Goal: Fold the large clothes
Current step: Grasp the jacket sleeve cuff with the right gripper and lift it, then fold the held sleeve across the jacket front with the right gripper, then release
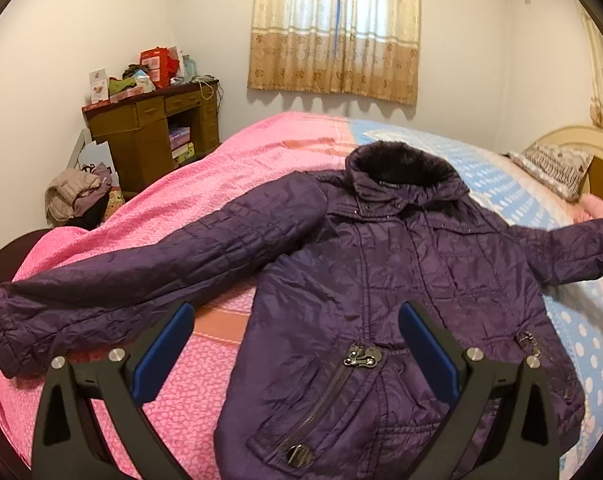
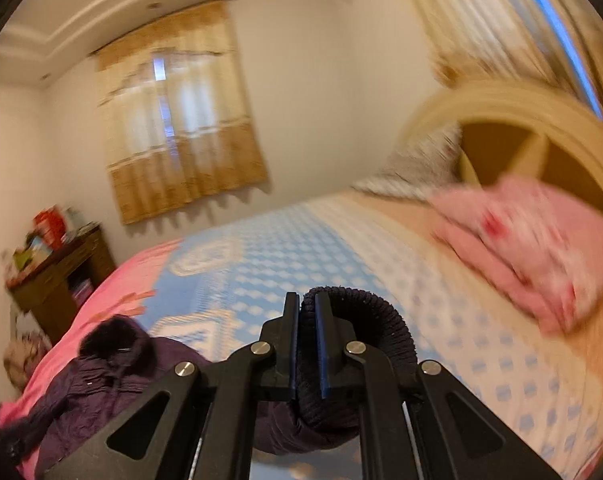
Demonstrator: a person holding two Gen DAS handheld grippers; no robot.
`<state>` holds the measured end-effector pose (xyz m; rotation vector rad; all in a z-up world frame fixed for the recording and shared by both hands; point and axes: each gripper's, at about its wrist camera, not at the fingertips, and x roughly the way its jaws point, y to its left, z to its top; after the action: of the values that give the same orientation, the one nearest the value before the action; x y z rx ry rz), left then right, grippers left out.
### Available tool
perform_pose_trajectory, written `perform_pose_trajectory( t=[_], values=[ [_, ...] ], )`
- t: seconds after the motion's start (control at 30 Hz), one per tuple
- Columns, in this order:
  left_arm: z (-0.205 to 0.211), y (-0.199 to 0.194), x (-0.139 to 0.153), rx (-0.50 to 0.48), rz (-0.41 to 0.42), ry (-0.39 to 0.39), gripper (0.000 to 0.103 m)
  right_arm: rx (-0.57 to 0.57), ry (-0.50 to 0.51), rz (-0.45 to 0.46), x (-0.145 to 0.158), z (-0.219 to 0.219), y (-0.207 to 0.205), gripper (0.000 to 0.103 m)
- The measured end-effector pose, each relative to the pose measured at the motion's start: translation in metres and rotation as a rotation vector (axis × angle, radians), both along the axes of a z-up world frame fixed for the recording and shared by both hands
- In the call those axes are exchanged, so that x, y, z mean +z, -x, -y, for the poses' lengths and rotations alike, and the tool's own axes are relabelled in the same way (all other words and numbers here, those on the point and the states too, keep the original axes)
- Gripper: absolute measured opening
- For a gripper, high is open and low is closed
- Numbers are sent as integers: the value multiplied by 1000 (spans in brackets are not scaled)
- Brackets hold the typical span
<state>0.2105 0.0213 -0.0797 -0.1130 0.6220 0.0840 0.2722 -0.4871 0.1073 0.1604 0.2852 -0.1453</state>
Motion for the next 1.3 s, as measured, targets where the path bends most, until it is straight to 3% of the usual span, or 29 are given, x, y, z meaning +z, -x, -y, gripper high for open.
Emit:
perform_pose_trajectory(
  t=[0.2,0.37,0.53,0.7,0.87,0.93,1.0,1.07,1.2,1.3],
  values=[
    [-12,6,-1,-2,14,38,103,185,191,47,52,-127,-22,6],
    [-25,12,-4,11,29,67,103,357,335,42,53,-243,-37,5],
    [-46,18,-6,21,41,107,103,543,481,-19,5,-354,-44,5],
    [-62,19,-2,46,62,117,103,727,570,-119,-85,-443,-54,5],
    [-75,15,-5,90,57,118,103,836,545,-240,-177,-476,-74,5],
    [-76,11,-13,42,24,152,103,874,502,-304,-209,-480,-88,6],
    [-76,6,-22,6,-25,187,103,874,413,-390,-228,-470,-97,14],
    [-75,2,-29,-25,-61,214,103,885,322,-400,-228,-445,-94,58],
    [-65,-14,-32,-86,-88,264,100,856,249,-344,-215,-397,-71,62],
    [-41,-36,-25,-158,-105,255,97,791,217,-317,-211,-357,-57,63]
  ],
)
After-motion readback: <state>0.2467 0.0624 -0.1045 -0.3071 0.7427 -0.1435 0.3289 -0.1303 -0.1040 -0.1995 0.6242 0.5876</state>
